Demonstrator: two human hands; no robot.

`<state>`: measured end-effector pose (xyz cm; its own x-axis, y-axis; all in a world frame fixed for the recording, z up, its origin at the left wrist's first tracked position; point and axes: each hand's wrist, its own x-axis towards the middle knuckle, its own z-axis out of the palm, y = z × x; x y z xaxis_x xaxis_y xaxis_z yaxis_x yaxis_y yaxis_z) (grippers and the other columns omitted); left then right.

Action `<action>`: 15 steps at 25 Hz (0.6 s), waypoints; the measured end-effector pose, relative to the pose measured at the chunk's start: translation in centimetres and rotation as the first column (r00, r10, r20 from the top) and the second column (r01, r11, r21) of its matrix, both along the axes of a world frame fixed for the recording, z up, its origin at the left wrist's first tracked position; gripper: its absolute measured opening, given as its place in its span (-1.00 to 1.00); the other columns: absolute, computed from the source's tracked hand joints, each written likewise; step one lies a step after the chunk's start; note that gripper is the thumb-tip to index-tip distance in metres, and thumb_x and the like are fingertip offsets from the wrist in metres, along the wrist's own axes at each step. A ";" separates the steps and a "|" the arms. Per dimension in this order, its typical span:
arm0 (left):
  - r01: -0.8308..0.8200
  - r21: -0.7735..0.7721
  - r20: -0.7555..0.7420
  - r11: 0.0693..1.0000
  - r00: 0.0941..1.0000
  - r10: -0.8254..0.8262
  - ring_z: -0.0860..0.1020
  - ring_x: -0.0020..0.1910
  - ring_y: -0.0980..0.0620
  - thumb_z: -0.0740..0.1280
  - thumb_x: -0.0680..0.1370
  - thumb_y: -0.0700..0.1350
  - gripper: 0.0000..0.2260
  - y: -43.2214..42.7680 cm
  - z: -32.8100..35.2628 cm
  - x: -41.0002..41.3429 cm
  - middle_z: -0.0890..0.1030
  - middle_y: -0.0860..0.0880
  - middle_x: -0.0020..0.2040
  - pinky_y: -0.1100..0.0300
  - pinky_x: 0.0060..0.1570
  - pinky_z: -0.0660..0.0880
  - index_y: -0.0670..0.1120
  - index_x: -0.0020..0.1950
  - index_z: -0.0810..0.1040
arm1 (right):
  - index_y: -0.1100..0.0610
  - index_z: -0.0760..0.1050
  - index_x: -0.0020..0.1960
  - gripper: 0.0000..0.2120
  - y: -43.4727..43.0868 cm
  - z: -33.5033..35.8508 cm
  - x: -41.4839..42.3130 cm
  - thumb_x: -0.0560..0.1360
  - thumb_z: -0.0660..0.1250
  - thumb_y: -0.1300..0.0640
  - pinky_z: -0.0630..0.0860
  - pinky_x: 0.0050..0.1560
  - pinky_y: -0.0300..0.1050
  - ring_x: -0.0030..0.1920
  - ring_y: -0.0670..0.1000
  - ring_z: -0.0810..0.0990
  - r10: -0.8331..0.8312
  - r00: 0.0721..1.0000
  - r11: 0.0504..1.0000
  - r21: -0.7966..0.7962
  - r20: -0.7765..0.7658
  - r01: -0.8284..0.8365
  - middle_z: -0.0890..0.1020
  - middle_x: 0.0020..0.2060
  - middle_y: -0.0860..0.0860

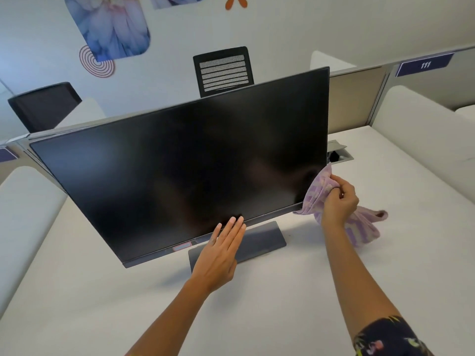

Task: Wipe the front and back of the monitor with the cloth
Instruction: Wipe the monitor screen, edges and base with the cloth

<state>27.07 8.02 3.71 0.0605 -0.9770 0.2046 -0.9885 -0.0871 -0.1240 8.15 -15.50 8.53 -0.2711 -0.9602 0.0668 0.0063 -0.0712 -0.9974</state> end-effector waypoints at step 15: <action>-0.016 0.022 0.061 1.000 0.998 0.015 -0.10 0.57 -0.08 0.40 0.43 -0.02 -0.15 -0.2 -0.3 0.2 -0.01 -0.05 0.59 -0.09 0.44 0.01 -0.06 0.60 0.00 | 0.18 0.57 0.12 -0.80 4.2 -4.4 3.2 0.60 0.19 0.27 0.59 0.00 -0.11 -0.02 0.03 0.54 0.011 0.991 0.999 0.052 -0.134 -0.004 0.54 -0.01 0.05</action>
<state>27.26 7.78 3.38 0.0636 -0.9804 0.1865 -0.9776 -0.0988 -0.1856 11.35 -11.26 4.14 -0.2558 -0.9653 0.0520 -0.1272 -0.0197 -0.9917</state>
